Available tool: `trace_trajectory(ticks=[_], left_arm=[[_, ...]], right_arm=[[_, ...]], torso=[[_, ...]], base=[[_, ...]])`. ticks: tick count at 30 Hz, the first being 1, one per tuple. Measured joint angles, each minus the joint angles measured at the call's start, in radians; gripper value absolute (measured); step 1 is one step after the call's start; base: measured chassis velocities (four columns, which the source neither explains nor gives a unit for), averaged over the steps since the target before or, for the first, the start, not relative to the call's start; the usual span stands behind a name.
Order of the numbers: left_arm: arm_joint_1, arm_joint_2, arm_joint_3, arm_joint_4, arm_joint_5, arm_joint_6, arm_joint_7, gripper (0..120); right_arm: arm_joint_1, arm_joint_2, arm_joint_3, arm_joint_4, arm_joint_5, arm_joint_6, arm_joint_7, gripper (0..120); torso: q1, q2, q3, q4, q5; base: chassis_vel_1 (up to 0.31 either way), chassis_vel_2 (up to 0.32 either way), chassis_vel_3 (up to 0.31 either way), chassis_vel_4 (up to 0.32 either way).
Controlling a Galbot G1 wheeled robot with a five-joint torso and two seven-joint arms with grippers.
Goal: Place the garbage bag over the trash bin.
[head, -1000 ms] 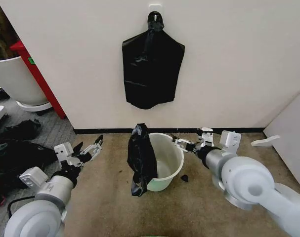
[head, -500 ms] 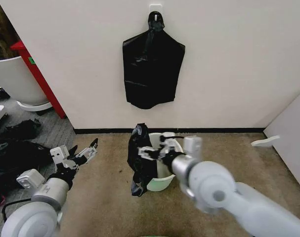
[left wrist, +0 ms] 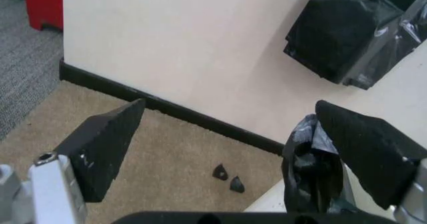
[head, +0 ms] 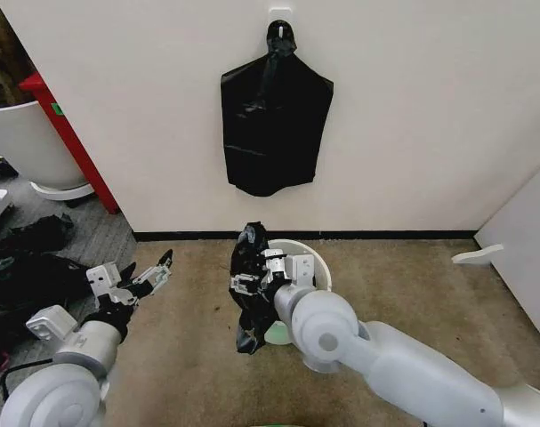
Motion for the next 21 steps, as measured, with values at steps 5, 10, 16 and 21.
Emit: trace_trajectory(ticks=[5,10,16,21], left_arm=[[0.003,-0.005,0.001,-0.004,0.000,-0.004,0.001,100],[0.006,-0.008,0.001,-0.004,0.002,-0.008,0.003,100],[0.004,-0.018,0.006,-0.006,0.005,-0.010,0.004,100],[0.004,-0.020,0.008,-0.008,0.006,-0.010,0.007,100]], right_arm=[[0.000,0.001,-0.001,-0.014,0.005,0.008,0.010,56],[-0.003,-0.004,0.002,-0.017,0.008,0.015,0.013,39],[-0.005,-0.011,0.006,-0.031,0.007,0.017,0.014,18],[-0.006,-0.016,0.010,-0.039,0.005,0.018,0.014,4]], torso=[[0.000,0.000,0.000,0.0000,0.0001],[0.000,0.000,0.000,0.0001,0.0001],[0.000,0.000,0.000,0.0000,0.0001],[0.000,0.000,0.000,0.0000,0.0001]], base=[[0.000,0.000,0.000,0.000],[0.000,0.000,0.000,0.000],[0.000,0.000,0.000,0.000],[0.000,0.000,0.000,0.000]])
